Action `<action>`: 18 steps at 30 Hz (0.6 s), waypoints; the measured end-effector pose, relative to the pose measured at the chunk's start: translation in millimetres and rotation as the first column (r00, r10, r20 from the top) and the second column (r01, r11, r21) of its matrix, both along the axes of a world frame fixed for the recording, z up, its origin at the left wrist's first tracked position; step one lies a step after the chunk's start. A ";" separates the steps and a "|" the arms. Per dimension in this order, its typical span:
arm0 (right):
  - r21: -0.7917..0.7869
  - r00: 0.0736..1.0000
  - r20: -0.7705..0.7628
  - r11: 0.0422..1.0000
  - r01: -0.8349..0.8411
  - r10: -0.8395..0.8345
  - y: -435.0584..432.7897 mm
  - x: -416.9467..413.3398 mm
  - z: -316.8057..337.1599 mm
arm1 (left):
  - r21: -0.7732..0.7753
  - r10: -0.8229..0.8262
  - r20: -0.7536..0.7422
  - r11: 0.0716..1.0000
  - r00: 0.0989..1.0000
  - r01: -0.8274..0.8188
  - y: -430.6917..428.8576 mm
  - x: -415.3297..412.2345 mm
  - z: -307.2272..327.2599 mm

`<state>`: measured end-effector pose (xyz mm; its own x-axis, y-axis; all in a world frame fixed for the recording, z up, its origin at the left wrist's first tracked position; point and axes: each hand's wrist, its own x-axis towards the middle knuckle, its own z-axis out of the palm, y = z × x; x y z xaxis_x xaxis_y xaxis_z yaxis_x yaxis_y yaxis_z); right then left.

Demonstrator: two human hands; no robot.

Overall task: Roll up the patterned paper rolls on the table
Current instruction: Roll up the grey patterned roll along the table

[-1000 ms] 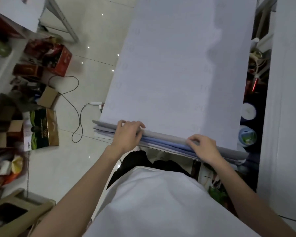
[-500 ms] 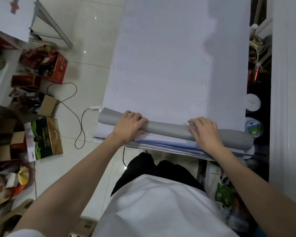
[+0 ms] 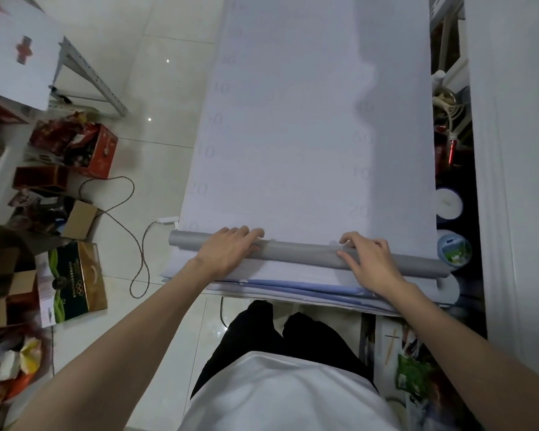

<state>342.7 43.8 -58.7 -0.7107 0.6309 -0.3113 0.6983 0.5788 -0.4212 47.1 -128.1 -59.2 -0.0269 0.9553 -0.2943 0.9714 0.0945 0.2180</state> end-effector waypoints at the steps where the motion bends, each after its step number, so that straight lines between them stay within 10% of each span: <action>1: 0.023 1.000 -0.002 1.000 -0.015 0.015 1.9 -2.5 -2.2 | 0.017 -0.022 -0.023 1.000 0.999 0.023 4.7 -1.2 -0.5; 8: 0.440 0.975 -0.031 0.879 -0.184 0.219 -10.7 13.9 -18.9 | 0.219 -0.204 -0.106 0.950 0.973 0.222 -0.8 7.6 -2.7; 18: 0.403 0.981 0.008 0.898 -0.180 0.193 -6.4 15.1 -14.1 | 0.212 -0.138 -0.089 0.965 0.986 0.154 7.7 5.6 -4.5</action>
